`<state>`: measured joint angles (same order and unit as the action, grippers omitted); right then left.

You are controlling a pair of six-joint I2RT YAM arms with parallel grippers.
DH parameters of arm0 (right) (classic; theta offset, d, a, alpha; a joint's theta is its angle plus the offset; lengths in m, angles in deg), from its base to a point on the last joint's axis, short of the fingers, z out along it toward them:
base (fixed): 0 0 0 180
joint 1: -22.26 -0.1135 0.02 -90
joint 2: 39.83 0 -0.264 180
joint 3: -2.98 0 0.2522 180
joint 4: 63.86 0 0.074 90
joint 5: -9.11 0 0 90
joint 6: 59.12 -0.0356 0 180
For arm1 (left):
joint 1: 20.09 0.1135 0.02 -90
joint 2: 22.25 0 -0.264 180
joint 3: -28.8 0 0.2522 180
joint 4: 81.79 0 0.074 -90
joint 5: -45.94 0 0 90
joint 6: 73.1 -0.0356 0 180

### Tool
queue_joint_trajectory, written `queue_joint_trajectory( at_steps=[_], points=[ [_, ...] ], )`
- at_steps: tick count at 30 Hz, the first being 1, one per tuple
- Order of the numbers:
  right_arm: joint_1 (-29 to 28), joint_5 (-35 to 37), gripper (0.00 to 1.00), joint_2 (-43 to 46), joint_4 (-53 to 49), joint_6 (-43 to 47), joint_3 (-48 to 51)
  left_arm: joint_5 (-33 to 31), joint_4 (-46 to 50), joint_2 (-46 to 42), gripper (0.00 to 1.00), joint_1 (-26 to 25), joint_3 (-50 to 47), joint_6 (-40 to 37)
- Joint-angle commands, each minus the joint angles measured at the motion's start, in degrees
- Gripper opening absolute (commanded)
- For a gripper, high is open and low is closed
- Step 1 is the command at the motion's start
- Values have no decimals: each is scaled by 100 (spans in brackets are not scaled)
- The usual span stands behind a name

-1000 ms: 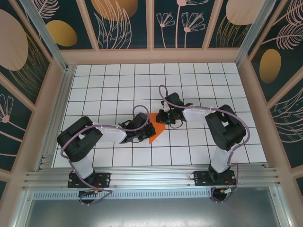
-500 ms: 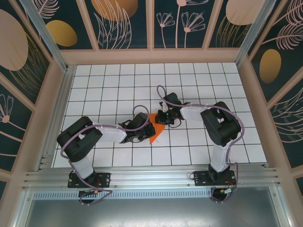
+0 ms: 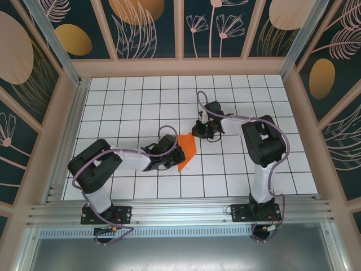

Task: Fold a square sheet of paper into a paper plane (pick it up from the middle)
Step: Fourth fold the wing at the center of the table.

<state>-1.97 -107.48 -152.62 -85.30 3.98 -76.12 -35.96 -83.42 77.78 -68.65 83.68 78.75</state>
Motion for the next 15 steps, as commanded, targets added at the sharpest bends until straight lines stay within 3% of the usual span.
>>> queue_joint_trajectory(
  at_steps=[1, 10, 15],
  points=[
    [235, 782, 3, -35, 109, 9, -288, 104, 1023, 216, 0, -58, -300, 3],
    [-104, 615, 3, 1009, 34, -34, 264, 118, 1007, 224, 0, -66, -210, -23],
    [-620, 399, 3, 962, 104, -112, 570, 122, 969, 232, 0, -62, -202, -23]
  ],
)
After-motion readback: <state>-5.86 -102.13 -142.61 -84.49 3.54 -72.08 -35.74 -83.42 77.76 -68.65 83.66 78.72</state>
